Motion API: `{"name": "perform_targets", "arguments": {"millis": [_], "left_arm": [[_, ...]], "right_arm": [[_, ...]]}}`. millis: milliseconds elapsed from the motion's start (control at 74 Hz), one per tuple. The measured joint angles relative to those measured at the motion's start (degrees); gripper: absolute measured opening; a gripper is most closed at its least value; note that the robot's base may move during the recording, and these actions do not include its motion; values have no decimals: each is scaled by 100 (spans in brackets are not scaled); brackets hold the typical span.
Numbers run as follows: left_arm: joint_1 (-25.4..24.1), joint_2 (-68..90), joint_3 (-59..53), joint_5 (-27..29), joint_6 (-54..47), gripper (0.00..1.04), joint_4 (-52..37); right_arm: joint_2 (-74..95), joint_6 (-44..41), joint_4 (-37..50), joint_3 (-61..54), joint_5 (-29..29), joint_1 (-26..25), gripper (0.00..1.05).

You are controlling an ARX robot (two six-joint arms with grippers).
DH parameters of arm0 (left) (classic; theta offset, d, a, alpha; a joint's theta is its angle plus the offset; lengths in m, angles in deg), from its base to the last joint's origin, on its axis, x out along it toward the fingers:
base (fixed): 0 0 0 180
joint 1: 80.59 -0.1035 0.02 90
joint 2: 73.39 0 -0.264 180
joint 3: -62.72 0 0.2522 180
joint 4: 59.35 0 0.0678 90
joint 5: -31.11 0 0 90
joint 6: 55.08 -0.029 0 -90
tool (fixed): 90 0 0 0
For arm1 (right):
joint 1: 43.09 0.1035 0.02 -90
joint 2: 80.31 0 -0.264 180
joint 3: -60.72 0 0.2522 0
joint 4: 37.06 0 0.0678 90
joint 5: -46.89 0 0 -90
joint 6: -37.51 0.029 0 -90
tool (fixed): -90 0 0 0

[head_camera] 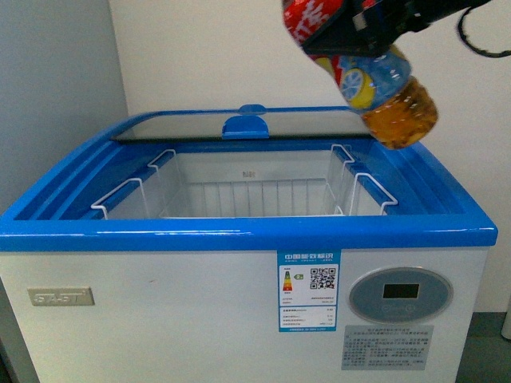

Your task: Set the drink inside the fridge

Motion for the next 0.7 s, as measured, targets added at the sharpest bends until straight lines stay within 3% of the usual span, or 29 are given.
{"name": "perform_targets", "arguments": {"millis": [203, 703], "left_arm": [[0, 0, -2, -2, 0, 97, 0], [0, 0, -2, 0, 0, 97, 0]], "right_arm": [[938, -901, -330, 909, 339, 304, 42], [2756, -1897, -1298, 2774, 846, 800, 42]]}}
